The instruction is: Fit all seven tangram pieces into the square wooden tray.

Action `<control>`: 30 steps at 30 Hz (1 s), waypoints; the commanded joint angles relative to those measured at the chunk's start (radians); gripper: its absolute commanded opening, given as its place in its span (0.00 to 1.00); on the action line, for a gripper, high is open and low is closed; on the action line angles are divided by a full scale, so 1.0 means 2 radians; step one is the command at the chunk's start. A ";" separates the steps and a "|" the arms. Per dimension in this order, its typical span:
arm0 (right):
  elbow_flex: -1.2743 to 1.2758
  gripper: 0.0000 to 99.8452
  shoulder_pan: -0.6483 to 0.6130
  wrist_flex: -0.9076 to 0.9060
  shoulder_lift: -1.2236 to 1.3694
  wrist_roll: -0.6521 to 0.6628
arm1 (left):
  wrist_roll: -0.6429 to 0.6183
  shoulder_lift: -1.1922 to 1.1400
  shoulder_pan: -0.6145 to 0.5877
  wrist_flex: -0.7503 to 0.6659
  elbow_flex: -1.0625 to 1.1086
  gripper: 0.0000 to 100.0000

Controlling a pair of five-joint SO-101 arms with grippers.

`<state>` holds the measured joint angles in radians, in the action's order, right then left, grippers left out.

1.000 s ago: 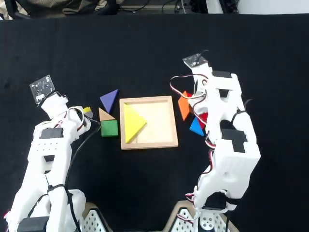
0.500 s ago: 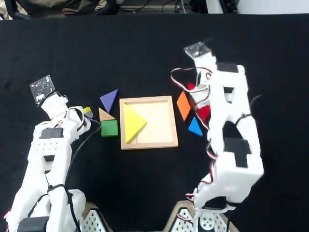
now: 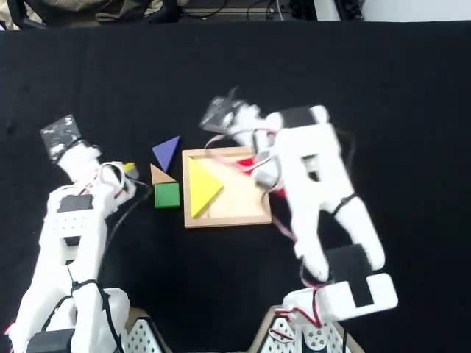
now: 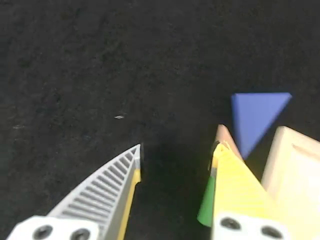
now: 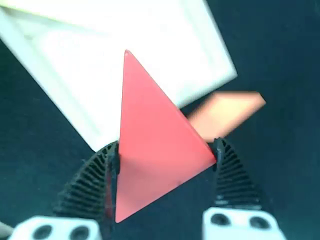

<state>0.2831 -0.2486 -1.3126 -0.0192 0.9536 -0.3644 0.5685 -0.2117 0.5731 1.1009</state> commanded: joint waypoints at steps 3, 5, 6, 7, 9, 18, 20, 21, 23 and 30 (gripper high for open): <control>0.088 0.14 -0.078 0.102 -0.030 0.024 | -0.003 0.005 -0.055 -0.032 0.013 0.23; 0.106 0.14 -0.095 0.119 -0.030 0.033 | -0.012 0.004 -0.054 -0.034 0.013 0.23; 0.110 0.14 -0.101 0.120 -0.029 0.038 | -0.017 0.002 -0.054 -0.035 0.014 0.23; 0.112 0.14 -0.105 0.120 -0.027 0.044 | -0.018 0.002 -0.054 -0.037 0.015 0.23; 0.116 0.14 -0.107 0.118 -0.026 0.062 | -0.018 0.002 -0.054 -0.036 0.015 0.23; 0.124 0.14 -0.107 0.114 -0.026 0.124 | -0.019 0.002 -0.054 -0.036 0.014 0.23; 0.130 0.14 -0.109 0.115 -0.026 0.132 | -0.019 0.002 -0.054 -0.037 0.013 0.23; 0.132 0.14 -0.116 0.117 -0.026 0.132 | -0.019 0.002 -0.054 -0.037 0.013 0.23; 0.135 0.14 -0.126 0.117 -0.026 0.131 | -0.019 0.002 -0.053 -0.037 0.013 0.23; 0.148 0.14 -0.125 0.141 -0.026 0.130 | -0.017 0.002 -0.040 -0.037 0.014 0.23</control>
<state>0.5685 -0.4849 -1.0671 -0.0315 1.2052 -0.3951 0.5685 -0.3007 0.5163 1.1362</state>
